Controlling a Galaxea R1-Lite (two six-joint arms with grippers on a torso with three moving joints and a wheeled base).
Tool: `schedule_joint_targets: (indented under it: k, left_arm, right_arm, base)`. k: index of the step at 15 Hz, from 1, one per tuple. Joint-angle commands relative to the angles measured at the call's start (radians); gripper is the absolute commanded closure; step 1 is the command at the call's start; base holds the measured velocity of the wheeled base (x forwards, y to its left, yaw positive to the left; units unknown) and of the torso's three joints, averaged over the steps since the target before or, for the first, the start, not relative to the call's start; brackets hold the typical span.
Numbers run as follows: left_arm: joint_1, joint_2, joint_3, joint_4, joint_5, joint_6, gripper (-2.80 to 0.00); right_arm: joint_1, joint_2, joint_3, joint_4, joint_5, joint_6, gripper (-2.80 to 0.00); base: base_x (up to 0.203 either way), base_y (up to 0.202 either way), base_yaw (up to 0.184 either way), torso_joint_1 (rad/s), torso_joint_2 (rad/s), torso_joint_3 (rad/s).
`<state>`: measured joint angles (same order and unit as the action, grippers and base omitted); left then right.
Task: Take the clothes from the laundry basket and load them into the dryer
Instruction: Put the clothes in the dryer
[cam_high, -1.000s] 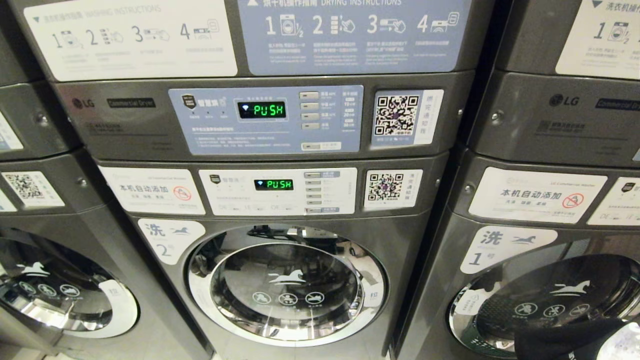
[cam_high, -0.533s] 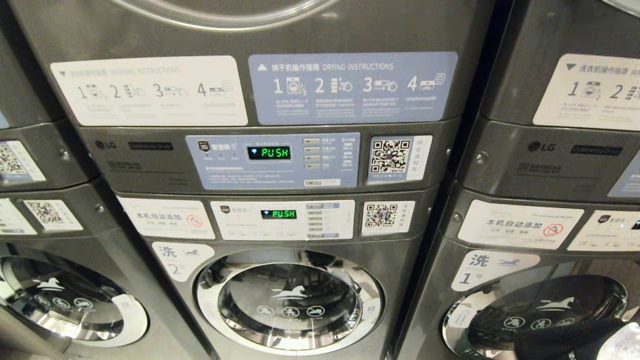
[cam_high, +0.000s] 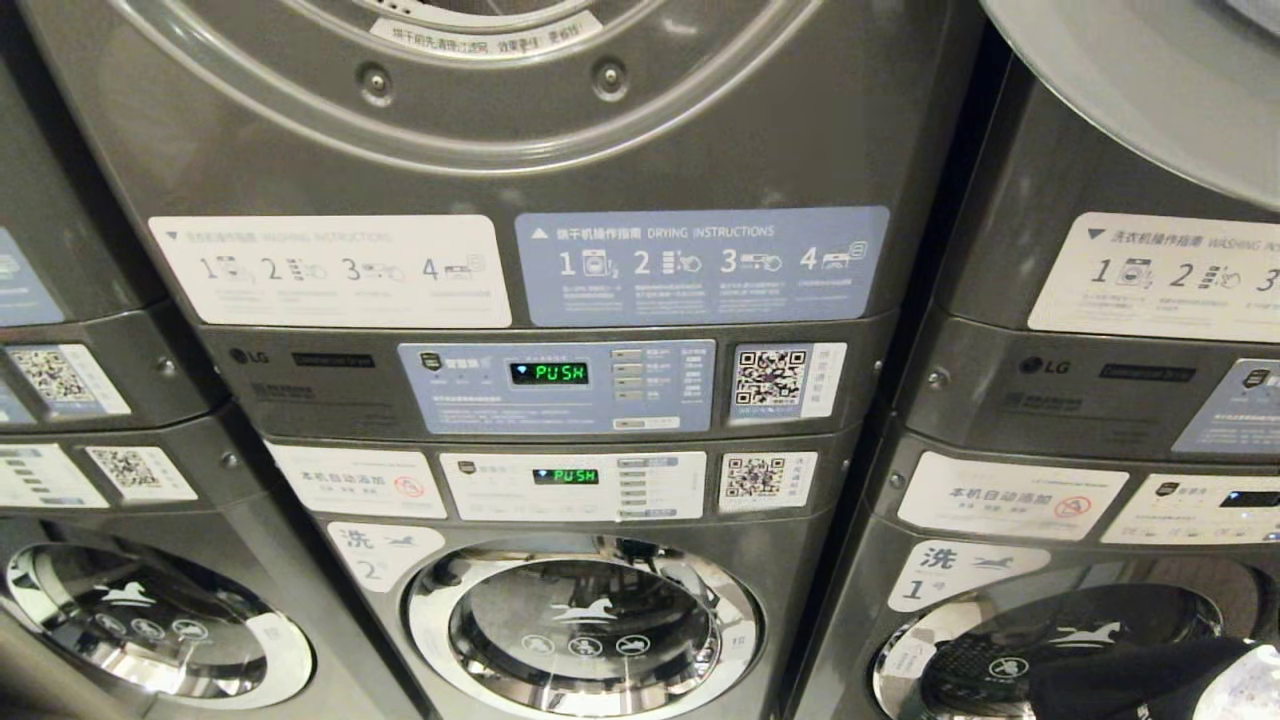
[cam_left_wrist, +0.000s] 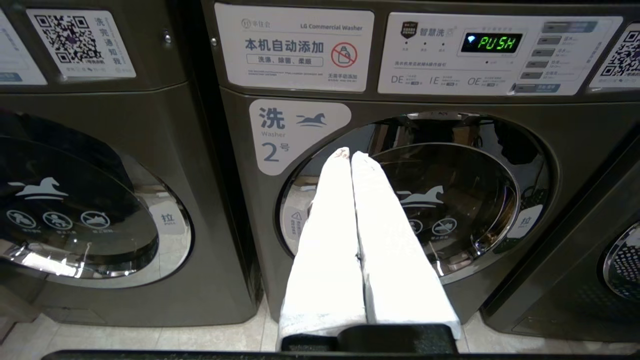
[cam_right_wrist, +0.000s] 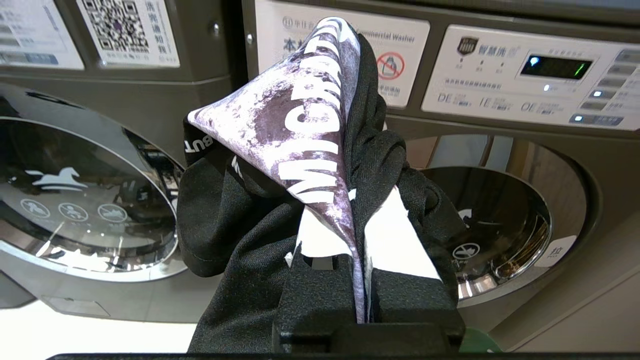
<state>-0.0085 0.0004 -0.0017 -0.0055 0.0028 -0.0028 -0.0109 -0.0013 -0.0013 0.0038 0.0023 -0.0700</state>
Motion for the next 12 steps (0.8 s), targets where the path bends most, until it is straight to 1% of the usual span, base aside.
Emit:
schedule_joint_targets:
  k: [1,12]
  left_arm:
    - [0.001,0.0,0.0,-0.001,0.0,0.0,0.0]
    - [0.0,0.0,0.0,-0.001,0.0,0.0,0.0]
  right_arm:
    - [0.0,0.0,0.001,-0.001,0.001,-0.001,0.0]
    - [0.0,0.0,0.001,-0.001,0.004,-0.007,0.0]
  base:
    - [0.0,0.0,0.0,0.149,-0.36,-0.193]
    - [0.0,0.0,0.0,0.153,-0.33,-0.18]
